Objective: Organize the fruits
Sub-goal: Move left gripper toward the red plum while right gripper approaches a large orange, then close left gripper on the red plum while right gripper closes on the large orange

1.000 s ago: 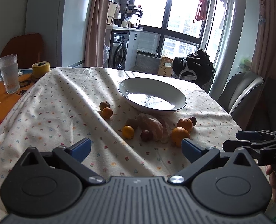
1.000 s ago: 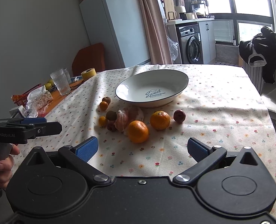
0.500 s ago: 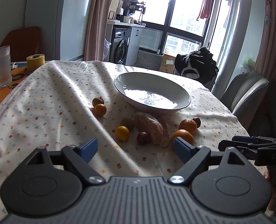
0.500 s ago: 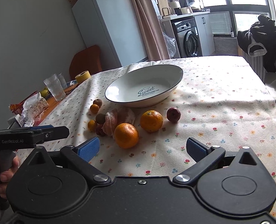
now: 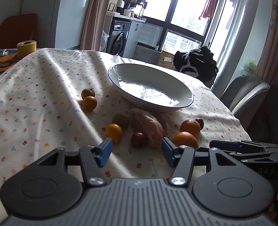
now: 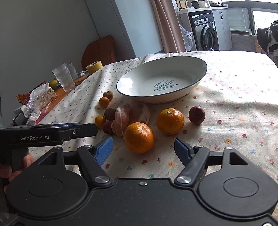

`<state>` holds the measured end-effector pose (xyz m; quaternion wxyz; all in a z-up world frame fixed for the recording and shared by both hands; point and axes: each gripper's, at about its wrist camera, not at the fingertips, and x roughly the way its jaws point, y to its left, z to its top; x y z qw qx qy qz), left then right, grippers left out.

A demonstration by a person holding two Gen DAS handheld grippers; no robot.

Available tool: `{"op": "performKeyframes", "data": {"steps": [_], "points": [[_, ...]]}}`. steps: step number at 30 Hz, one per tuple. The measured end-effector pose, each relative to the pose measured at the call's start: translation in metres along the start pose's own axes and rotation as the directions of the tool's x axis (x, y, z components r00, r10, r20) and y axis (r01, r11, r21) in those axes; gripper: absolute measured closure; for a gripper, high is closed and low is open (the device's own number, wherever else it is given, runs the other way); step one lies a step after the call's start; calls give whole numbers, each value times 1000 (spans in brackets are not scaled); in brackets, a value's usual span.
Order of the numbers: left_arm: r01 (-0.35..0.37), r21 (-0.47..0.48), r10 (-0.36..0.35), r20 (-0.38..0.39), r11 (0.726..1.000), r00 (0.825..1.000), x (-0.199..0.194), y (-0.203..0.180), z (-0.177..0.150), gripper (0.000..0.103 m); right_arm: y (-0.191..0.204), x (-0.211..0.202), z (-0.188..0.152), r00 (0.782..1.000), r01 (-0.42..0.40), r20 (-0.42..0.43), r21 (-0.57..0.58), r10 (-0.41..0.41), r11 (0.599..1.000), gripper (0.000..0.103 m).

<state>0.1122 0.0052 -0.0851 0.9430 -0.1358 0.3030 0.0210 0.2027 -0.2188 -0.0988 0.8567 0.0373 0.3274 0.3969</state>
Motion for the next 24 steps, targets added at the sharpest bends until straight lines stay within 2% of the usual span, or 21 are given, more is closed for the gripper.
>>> {"op": "performKeyframes", "data": {"steps": [4, 11, 21, 24], "points": [[8, -1, -8, -5, 1000, 1000, 8, 1, 1, 54, 1, 10, 2, 1000, -14, -15, 0, 14, 1000, 42], [22, 8, -21, -20, 1000, 1000, 20, 0, 3, 67, -2, 21, 2, 999, -26, -34, 13, 26, 1000, 48], [55, 1, -55, -39, 998, 998, 38, 2, 7, 67, -7, 27, 5, 998, -50, -32, 8, 50, 999, 50], [67, 10, -66, -35, 998, 997, 36, 0, 7, 67, -4, 28, 6, 998, -55, -40, -3, 55, 998, 58]]}}
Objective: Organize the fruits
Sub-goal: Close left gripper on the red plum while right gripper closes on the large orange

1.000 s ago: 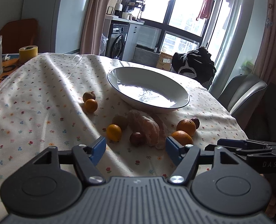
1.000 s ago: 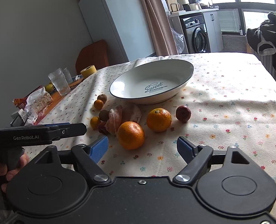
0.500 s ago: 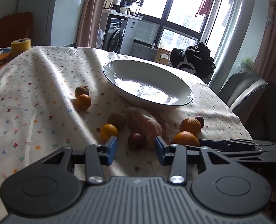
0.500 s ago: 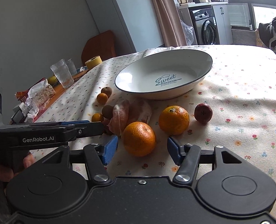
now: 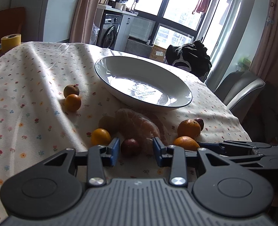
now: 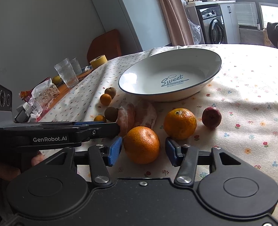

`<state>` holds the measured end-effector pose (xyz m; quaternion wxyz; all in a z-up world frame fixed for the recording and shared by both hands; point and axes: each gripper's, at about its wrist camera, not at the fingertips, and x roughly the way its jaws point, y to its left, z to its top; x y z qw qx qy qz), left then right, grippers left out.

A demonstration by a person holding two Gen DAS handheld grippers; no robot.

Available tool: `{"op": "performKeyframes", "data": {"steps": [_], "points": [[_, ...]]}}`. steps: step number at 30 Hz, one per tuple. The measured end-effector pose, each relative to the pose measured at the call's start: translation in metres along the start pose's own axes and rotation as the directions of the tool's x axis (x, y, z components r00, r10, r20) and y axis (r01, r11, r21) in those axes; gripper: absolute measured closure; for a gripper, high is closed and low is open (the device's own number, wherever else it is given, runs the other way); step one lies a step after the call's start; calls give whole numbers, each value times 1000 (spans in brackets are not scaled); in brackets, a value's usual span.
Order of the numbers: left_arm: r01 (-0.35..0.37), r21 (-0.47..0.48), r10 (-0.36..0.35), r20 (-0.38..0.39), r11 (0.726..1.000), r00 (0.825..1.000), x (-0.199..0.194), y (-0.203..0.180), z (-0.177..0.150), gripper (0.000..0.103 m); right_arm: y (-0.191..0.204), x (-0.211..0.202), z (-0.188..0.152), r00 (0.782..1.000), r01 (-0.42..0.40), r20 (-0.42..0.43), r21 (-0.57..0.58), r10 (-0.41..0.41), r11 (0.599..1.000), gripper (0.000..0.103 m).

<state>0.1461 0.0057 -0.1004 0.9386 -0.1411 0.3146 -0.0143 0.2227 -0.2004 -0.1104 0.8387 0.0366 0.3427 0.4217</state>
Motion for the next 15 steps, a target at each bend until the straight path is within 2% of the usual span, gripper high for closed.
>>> {"op": "performKeyframes", "data": {"steps": [2, 5, 15], "points": [[5, 0, -5, 2, 1000, 1000, -1, 0, -3, 67, 0, 0, 0, 1000, -2, -6, 2, 2, 1000, 63], [26, -11, -26, -13, 1000, 1000, -2, 1, -7, 81, 0, -1, -1, 1000, 6, 2, 18, -6, 1000, 64], [38, -15, -37, 19, 999, 999, -18, 1, -13, 81, 3, -9, -4, 999, 32, 11, 26, -32, 999, 64]]}}
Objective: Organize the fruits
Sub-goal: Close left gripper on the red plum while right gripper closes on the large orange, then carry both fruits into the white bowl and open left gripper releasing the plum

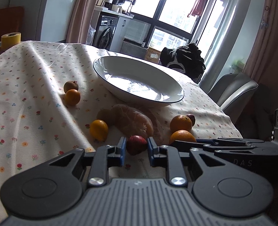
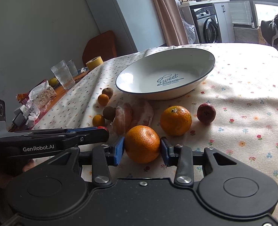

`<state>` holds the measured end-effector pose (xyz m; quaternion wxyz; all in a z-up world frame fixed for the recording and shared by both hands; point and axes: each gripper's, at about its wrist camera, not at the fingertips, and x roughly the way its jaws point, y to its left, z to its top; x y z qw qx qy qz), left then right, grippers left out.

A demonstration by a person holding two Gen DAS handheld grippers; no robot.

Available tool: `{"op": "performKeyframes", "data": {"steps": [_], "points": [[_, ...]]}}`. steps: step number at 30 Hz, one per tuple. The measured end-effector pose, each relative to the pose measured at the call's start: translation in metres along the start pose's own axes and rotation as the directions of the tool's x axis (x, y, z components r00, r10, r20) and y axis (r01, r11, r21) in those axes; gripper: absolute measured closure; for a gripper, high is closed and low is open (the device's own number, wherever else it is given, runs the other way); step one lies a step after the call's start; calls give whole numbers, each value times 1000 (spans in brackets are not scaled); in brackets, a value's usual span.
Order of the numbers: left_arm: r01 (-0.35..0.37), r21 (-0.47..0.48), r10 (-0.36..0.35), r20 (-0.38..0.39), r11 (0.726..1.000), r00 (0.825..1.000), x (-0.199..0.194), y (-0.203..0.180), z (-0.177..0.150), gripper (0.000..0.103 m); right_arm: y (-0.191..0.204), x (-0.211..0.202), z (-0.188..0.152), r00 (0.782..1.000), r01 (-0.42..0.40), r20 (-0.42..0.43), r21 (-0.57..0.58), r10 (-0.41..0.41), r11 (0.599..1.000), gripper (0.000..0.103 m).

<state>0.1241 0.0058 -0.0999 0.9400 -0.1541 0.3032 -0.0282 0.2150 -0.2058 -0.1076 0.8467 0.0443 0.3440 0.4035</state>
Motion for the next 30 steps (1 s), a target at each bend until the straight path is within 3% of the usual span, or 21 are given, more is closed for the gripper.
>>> {"op": "performKeyframes", "data": {"steps": [30], "points": [[-58, 7, 57, 126, 998, 990, -36, -4, 33, 81, 9, -22, 33, 992, -15, 123, -33, 19, 999, 65]]}}
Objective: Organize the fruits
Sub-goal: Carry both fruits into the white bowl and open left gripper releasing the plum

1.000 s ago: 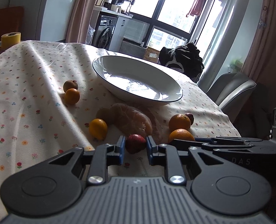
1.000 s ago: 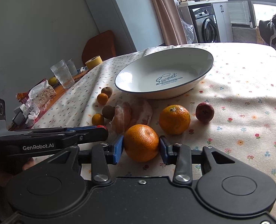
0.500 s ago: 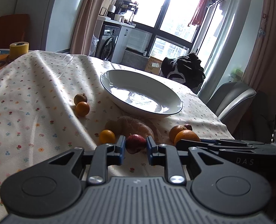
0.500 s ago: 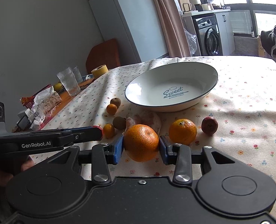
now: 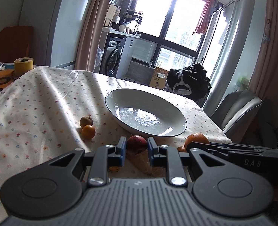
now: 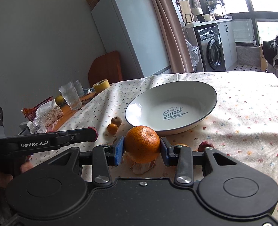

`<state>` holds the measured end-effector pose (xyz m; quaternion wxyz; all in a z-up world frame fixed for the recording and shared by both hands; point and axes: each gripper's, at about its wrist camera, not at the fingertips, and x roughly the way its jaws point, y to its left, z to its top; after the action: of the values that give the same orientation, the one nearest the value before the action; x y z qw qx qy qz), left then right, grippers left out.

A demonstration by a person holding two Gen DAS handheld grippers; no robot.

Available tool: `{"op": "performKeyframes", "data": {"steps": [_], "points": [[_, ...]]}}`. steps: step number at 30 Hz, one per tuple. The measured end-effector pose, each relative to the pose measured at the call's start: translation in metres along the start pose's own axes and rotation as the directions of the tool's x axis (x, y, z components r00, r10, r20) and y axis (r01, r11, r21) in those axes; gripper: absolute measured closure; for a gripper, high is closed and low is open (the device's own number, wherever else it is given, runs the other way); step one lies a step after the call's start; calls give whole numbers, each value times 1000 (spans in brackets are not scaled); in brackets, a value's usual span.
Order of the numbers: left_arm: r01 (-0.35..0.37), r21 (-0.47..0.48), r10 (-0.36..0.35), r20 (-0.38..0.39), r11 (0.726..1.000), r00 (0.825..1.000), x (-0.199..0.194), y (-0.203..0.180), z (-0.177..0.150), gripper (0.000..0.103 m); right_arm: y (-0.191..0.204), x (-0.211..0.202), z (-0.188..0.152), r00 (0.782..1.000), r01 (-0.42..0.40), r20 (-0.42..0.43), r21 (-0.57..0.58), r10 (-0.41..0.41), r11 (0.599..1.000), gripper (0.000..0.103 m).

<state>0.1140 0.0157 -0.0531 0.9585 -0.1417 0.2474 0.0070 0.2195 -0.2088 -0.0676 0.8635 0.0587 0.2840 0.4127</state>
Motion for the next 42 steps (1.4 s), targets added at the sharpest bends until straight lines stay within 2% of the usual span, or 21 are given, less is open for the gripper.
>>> {"op": "performKeyframes", "data": {"steps": [12, 25, 42], "points": [[3, 27, -3, 30, 1000, 1000, 16, -8, 26, 81, -9, 8, 18, 999, 8, 32, -1, -8, 1000, 65], [-11, 22, 10, 19, 1000, 1000, 50, -9, 49, 81, -26, 24, 38, 998, 18, 59, 12, -19, 1000, 65], [-15, 10, 16, -50, 1000, 999, 101, -8, 56, 81, -47, 43, 45, 998, 43, 51, 51, -46, 998, 65]]}}
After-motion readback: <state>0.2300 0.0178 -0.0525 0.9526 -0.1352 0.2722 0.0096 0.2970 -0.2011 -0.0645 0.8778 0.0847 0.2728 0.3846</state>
